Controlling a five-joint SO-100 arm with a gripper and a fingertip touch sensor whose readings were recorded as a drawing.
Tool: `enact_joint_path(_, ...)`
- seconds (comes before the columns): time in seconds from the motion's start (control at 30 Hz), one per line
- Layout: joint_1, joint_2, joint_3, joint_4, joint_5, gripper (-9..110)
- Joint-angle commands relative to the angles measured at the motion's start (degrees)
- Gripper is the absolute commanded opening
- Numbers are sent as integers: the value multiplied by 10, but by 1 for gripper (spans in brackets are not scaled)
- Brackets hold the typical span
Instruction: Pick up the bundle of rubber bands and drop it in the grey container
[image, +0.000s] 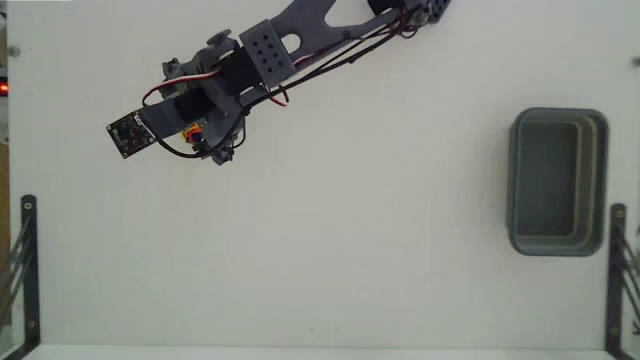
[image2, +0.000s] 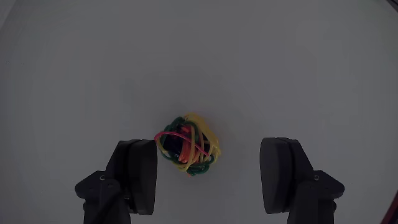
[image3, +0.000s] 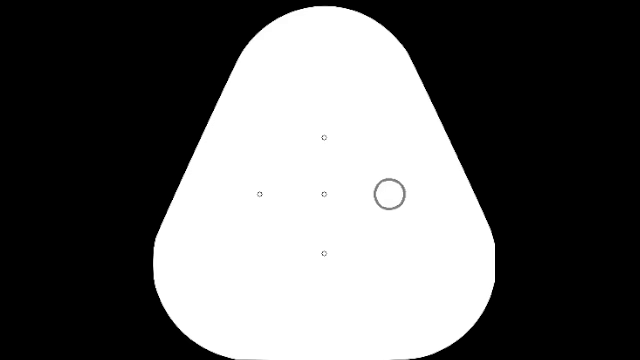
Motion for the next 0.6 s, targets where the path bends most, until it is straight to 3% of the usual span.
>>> enact_joint_path(0.0, 12, 16, -10, -6, 3, 110)
enact_joint_path(0.57, 12, 17, 15, -30, 3, 110)
